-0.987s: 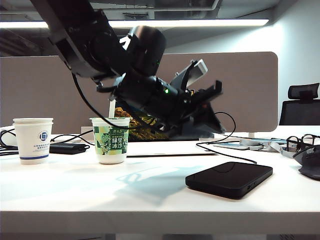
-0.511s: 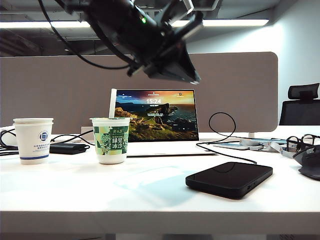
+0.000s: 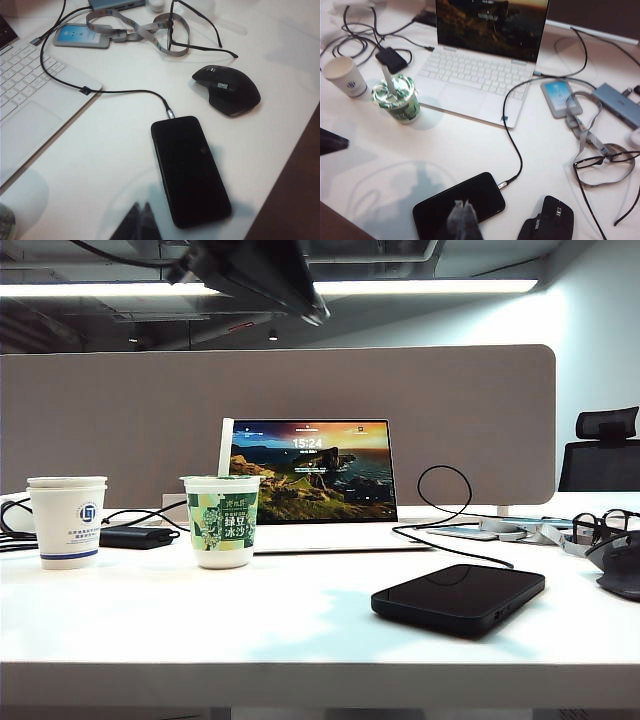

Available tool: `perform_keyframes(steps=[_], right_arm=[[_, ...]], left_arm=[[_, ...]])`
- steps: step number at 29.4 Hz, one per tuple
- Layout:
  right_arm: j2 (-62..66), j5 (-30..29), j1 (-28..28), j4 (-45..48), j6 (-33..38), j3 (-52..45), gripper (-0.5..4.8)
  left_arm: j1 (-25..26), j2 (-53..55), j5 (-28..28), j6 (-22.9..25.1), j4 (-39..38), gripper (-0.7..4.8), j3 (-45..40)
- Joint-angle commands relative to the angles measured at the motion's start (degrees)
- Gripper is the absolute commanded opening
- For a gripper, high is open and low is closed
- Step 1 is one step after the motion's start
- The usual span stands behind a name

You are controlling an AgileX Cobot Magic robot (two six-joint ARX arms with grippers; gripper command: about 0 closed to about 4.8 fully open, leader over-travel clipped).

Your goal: Pick up the black phone, pick up the charger plug, insert the charger plug into the phone's charging port, and finally place the connected phone back on the desk.

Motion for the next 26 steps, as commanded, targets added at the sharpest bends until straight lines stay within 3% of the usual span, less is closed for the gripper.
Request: perform_keyframes(steps=[1, 12, 20, 26], right_arm=[[-2.93, 0.07, 0.04, 3.54, -0.33, -5.40, -0.02], [-16.92, 0.33, 0.02, 19.69, -0.33, -28.46, -0.02], [-29.09, 1.18, 0.02, 32.61, -0.31, -44.94, -0.01], [-35.82, 3.30, 0.00, 34.77, 0.00, -52.83, -0.01]], left_arm=[[0.00, -1.49, -0.28, 0.17, -0.68, -0.06, -0.04], [-4.39, -4.00, -5.40, 0.42, -1.46, -0.06, -2.49], [-5.35, -13.81, -6.69, -0.02, 3.98, -0.06, -12.07], [-5.35, -23.96, -6.67, 1.01, 8.24, -0.06, -20.74]])
